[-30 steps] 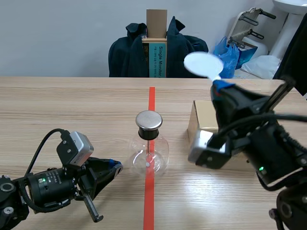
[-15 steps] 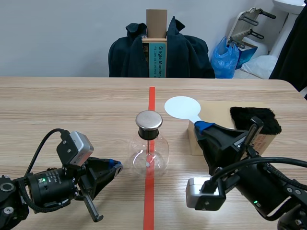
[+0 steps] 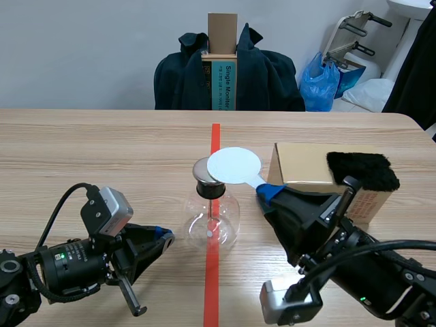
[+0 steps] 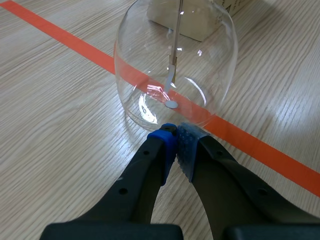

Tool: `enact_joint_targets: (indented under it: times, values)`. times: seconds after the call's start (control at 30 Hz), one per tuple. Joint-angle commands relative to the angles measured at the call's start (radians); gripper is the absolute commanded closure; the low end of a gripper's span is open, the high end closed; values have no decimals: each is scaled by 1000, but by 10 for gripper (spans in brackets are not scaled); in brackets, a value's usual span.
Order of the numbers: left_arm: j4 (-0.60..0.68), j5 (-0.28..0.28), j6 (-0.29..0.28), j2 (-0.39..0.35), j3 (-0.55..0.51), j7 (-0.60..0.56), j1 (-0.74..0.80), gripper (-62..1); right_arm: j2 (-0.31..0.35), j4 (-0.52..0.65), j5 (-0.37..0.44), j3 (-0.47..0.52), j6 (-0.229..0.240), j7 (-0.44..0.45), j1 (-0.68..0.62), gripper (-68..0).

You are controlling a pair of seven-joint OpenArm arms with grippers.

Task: Do the electroscope experiment.
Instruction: 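Bring the plate to the electroscope and point at the metal foil, then move the plate toward and away from the electroscope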

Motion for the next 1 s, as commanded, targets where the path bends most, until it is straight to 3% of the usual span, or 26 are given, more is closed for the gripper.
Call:
enact_joint_targets:
  times: [0.0,0.33,0.97]
  values:
    - [19,-10,-3,2,-10,-14,0,-27,11,25,11,9,-12,18,11,-8]
    - [19,-10,-3,2,-10,-14,0,-27,11,25,11,9,-12,100,11,-8]
    - [19,-10,-3,2,-10,-14,0,-27,12,25,11,9,-16,73,11,-8]
